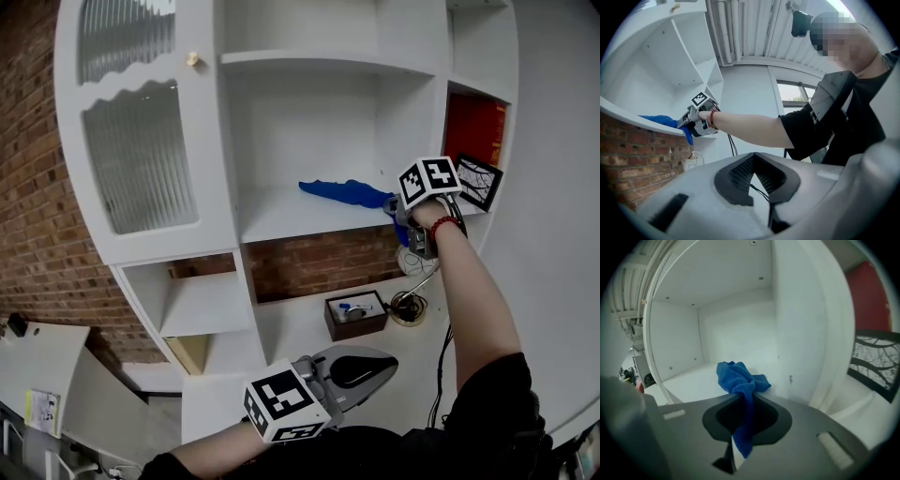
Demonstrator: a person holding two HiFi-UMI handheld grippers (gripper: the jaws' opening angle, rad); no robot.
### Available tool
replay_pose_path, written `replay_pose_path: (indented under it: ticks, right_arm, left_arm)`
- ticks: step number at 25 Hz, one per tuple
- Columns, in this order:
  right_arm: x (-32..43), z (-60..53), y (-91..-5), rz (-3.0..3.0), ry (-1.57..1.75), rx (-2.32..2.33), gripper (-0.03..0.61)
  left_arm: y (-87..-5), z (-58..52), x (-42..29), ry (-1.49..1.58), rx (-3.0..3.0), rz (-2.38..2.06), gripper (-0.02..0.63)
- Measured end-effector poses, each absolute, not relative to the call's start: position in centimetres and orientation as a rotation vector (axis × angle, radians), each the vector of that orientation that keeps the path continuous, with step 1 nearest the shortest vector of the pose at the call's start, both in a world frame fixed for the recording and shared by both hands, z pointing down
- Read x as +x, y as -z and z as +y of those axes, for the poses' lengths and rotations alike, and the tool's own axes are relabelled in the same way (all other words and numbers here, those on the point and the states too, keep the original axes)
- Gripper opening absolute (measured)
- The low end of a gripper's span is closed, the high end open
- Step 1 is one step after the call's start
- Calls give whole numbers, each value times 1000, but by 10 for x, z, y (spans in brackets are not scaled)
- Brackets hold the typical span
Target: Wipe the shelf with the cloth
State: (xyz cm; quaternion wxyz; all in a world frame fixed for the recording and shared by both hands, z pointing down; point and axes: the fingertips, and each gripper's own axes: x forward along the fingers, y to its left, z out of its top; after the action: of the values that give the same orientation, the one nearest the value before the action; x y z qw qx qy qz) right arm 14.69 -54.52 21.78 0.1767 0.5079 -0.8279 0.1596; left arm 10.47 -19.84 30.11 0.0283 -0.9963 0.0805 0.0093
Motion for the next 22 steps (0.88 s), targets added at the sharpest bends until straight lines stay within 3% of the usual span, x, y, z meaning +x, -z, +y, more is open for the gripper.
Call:
replay_pose_path:
  ticks: [9,14,22]
  right_arm:
    - [176,-533,-211,-2128,-185,1595,37]
    - [68,-495,-177,-2477,117,1218,37]
    - [-100,-428,-184,-2765,-89,580,37]
  left_arm:
    - [-299,-192,104,-36,-3073,219,3]
    - [-296,-194,97,-67,-3084,249,3]
    - [-299,-204,68,-62,-3065,404,3]
